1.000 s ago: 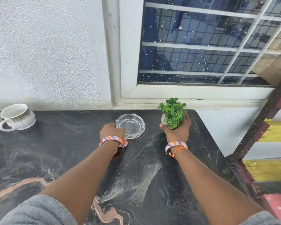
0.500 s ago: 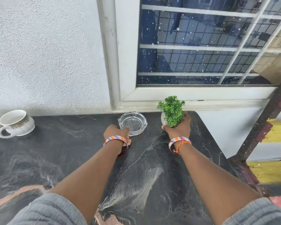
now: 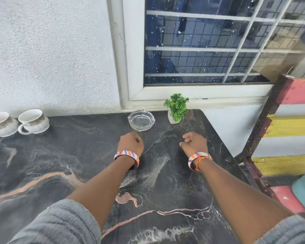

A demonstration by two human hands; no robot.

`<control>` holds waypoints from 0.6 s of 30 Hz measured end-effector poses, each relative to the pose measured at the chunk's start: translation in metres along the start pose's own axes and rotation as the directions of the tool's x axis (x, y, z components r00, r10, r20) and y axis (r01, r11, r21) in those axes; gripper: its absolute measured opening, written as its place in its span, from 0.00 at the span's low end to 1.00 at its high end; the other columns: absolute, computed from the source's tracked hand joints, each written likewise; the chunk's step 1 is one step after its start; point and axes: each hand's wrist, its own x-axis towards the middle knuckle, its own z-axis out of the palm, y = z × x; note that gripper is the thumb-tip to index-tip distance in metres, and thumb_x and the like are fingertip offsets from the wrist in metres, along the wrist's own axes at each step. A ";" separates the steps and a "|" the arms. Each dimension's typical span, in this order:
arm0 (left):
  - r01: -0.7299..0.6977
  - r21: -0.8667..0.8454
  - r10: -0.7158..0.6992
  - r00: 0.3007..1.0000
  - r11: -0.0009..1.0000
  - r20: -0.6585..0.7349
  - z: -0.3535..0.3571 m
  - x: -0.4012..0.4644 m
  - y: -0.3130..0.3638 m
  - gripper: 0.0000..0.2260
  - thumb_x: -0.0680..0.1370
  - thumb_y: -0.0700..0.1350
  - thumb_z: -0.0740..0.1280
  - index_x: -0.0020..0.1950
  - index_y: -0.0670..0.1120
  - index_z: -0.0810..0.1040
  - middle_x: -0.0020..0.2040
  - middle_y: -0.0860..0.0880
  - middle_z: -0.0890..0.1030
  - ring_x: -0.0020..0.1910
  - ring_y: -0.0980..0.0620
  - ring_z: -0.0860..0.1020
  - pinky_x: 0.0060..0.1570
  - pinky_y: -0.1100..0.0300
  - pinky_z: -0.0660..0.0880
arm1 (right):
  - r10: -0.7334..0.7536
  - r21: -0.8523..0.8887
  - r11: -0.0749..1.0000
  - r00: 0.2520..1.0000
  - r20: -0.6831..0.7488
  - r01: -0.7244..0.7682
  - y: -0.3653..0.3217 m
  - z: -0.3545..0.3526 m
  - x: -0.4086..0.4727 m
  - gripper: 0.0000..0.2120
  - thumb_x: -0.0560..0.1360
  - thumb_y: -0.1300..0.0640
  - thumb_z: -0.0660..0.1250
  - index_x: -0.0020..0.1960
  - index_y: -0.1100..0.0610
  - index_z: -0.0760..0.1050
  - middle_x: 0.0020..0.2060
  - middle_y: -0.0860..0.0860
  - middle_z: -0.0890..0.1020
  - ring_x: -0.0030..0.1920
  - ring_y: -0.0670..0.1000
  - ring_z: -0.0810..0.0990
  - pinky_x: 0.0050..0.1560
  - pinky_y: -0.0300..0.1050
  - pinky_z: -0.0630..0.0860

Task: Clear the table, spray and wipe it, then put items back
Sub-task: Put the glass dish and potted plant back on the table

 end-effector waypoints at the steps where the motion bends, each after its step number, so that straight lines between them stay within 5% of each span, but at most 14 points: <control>1: -0.025 0.041 0.025 1.000 0.999 0.019 -0.002 -0.005 -0.001 0.10 0.75 0.39 0.60 0.47 0.43 0.81 0.50 0.45 0.83 0.49 0.44 0.80 0.45 0.60 0.74 | -0.033 -0.058 0.998 0.998 0.049 0.036 -0.002 -0.002 -0.006 0.08 0.72 0.61 0.69 0.51 0.57 0.78 0.40 0.50 0.79 0.45 0.50 0.79 0.53 0.41 0.75; 8: -0.176 0.208 0.141 0.975 0.962 0.173 -0.021 -0.047 -0.014 0.10 0.74 0.37 0.61 0.49 0.42 0.82 0.51 0.44 0.84 0.51 0.45 0.81 0.53 0.59 0.76 | -0.183 -0.176 0.956 0.944 0.273 0.236 -0.007 -0.003 -0.056 0.06 0.69 0.58 0.71 0.42 0.50 0.75 0.35 0.46 0.77 0.41 0.50 0.79 0.50 0.45 0.78; 18: -0.258 0.373 0.194 0.960 0.891 0.200 -0.036 -0.093 -0.012 0.16 0.78 0.45 0.61 0.65 0.44 0.74 0.63 0.41 0.76 0.62 0.42 0.74 0.60 0.58 0.70 | -0.105 0.029 0.994 0.983 0.151 0.101 0.010 -0.007 -0.091 0.10 0.71 0.64 0.70 0.52 0.60 0.78 0.45 0.55 0.81 0.43 0.49 0.76 0.49 0.37 0.72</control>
